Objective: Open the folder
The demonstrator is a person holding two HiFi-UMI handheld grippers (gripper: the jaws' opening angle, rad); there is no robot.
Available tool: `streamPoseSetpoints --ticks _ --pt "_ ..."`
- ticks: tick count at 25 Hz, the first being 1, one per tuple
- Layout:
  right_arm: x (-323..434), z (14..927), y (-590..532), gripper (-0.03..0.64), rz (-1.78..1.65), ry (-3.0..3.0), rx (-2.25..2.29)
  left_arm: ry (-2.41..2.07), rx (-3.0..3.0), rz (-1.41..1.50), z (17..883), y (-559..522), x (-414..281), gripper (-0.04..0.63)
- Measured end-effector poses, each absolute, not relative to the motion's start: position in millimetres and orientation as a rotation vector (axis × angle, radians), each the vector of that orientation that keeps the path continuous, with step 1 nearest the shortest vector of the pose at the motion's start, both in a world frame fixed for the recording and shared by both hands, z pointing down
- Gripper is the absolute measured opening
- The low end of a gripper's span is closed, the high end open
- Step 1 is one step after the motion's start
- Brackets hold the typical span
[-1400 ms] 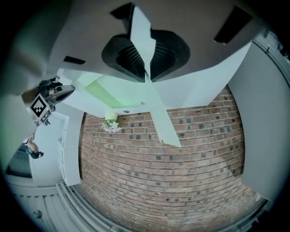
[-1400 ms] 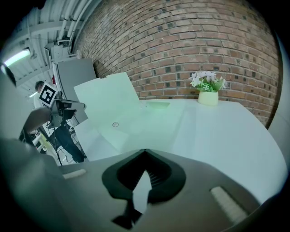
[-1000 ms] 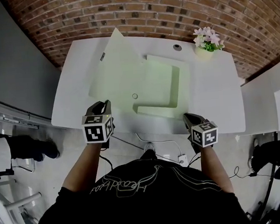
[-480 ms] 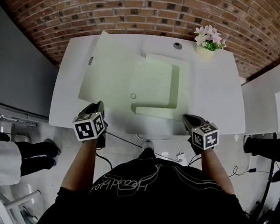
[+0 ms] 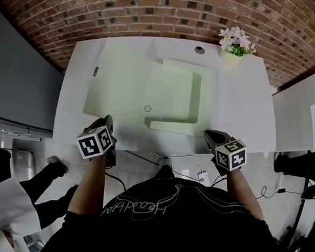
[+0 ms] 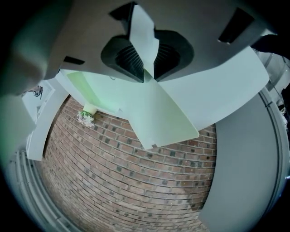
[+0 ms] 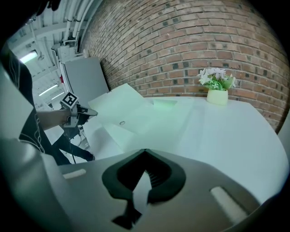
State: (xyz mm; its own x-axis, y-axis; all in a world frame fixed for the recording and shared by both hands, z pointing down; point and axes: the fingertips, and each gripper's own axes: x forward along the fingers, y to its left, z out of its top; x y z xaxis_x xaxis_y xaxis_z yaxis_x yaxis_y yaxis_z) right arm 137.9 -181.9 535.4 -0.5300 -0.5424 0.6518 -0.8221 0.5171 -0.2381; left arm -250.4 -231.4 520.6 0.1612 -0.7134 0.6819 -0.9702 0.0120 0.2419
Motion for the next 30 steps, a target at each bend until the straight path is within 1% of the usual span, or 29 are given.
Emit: streamPoseSetpoints --ticks 13,21,30 --pt "143 536 -196 0.002 0.723 -2.268 1.047 -1.629 1.605 0.371 546 -226 -264 0.066" --pt "144 535 -198 0.002 0.727 -2.285 0.982 -1.728 1.499 0.461 561 -222 -277 0.117" --pt "140 537 -201 0.002 0.741 -2.313 0.876 -1.738 1.439 0.442 570 -221 -283 0.126"
